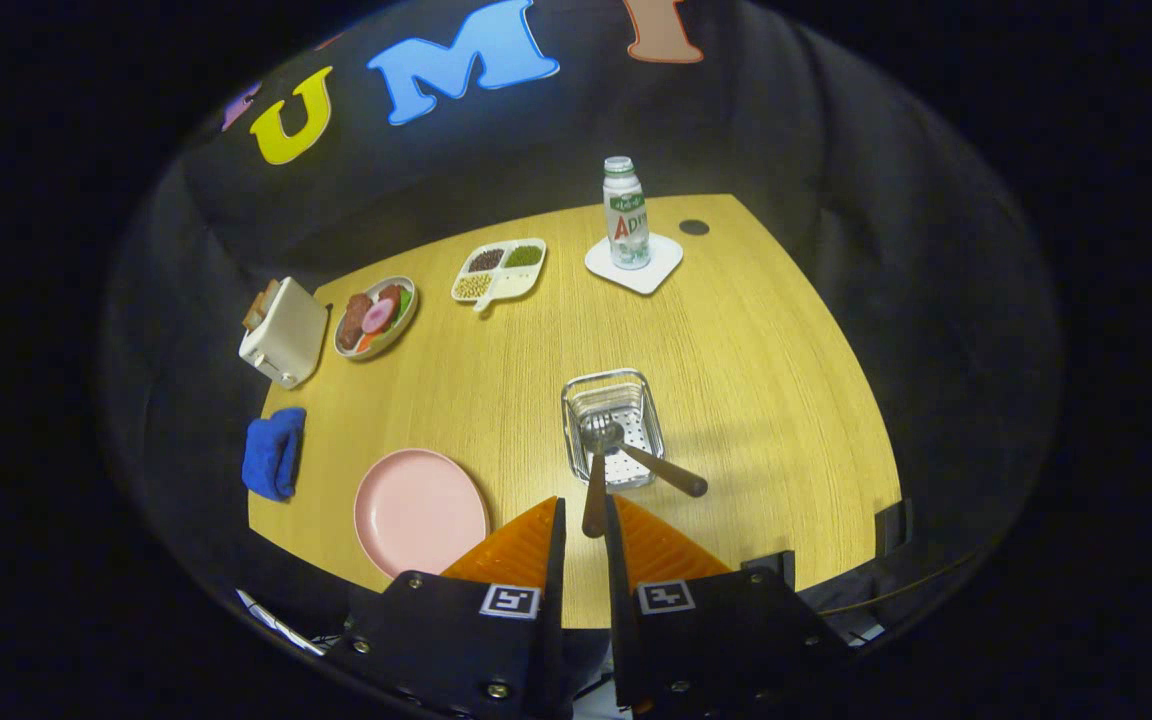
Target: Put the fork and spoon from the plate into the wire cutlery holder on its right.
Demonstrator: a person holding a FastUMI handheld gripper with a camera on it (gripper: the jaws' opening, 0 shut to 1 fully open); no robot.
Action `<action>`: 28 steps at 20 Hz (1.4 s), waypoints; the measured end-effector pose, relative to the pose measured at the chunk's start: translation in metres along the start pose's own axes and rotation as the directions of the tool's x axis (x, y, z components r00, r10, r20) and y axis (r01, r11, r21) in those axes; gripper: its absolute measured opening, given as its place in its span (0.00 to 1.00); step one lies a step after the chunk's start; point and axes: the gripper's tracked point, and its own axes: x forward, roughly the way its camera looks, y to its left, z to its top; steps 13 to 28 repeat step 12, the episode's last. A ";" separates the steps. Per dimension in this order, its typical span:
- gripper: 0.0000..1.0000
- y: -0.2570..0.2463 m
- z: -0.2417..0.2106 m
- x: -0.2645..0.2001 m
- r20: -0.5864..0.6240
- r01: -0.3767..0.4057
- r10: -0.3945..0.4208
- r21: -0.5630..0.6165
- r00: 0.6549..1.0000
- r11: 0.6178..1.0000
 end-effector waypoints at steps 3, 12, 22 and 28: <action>0.21 0.012 0.042 -0.023 0.195 0.029 -0.018 -0.052 0.981 0.998; 0.21 0.056 0.142 -0.100 0.684 0.170 -0.054 -0.104 0.728 0.980; 0.21 0.056 0.142 -0.100 0.684 0.170 -0.054 -0.104 0.728 0.980; 0.21 0.056 0.142 -0.100 0.684 0.170 -0.054 -0.104 0.728 0.980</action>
